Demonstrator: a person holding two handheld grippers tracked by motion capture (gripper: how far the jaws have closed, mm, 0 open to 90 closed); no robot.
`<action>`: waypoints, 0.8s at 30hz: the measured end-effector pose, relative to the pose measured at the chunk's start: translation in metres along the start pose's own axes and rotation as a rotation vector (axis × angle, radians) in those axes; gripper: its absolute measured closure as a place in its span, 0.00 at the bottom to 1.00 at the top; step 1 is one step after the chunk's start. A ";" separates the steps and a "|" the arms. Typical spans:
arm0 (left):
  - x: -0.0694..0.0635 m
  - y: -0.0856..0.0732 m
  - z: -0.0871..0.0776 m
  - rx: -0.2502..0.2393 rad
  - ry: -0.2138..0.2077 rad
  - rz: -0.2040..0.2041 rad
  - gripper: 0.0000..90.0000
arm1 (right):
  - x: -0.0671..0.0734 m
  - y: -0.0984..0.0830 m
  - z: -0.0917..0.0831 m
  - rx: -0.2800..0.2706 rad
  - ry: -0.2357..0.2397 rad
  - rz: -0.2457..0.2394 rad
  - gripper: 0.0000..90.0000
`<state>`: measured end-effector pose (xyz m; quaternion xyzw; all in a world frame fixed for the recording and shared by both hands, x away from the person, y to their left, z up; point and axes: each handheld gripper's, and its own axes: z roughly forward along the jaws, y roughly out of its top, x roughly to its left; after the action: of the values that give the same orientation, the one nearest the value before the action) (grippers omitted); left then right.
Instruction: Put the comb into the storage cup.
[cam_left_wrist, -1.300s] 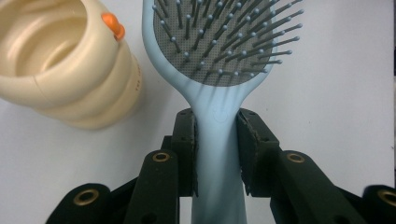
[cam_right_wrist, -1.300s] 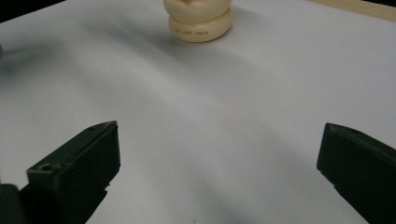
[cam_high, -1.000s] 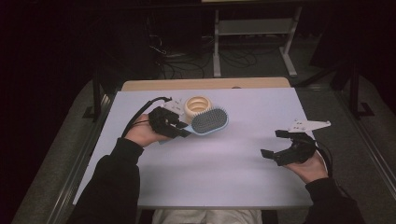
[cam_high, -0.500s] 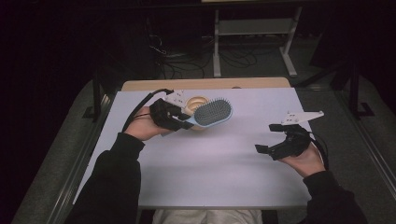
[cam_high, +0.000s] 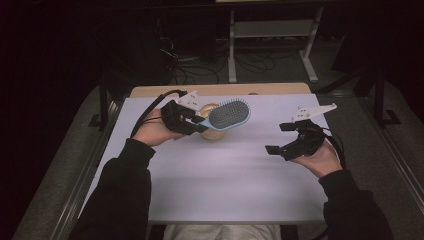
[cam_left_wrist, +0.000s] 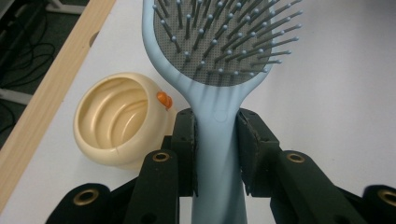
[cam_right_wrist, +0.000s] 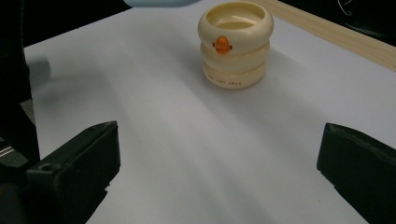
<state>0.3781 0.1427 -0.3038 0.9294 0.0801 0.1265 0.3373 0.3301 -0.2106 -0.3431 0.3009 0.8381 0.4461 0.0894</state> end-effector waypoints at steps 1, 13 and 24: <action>0.000 0.001 0.000 -0.003 0.004 0.002 0.78 | 0.000 0.002 0.002 0.000 0.003 0.001 0.00; -0.001 0.003 0.003 -0.009 0.030 0.025 0.78 | -0.010 0.031 0.009 -0.073 0.058 0.040 0.00; -0.001 0.005 0.011 -0.003 0.030 0.038 0.78 | -0.011 0.046 0.021 -0.051 0.067 0.037 0.00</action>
<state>0.3804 0.1316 -0.3089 0.9282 0.0673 0.1472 0.3351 0.3671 -0.1833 -0.3197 0.2991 0.8232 0.4788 0.0606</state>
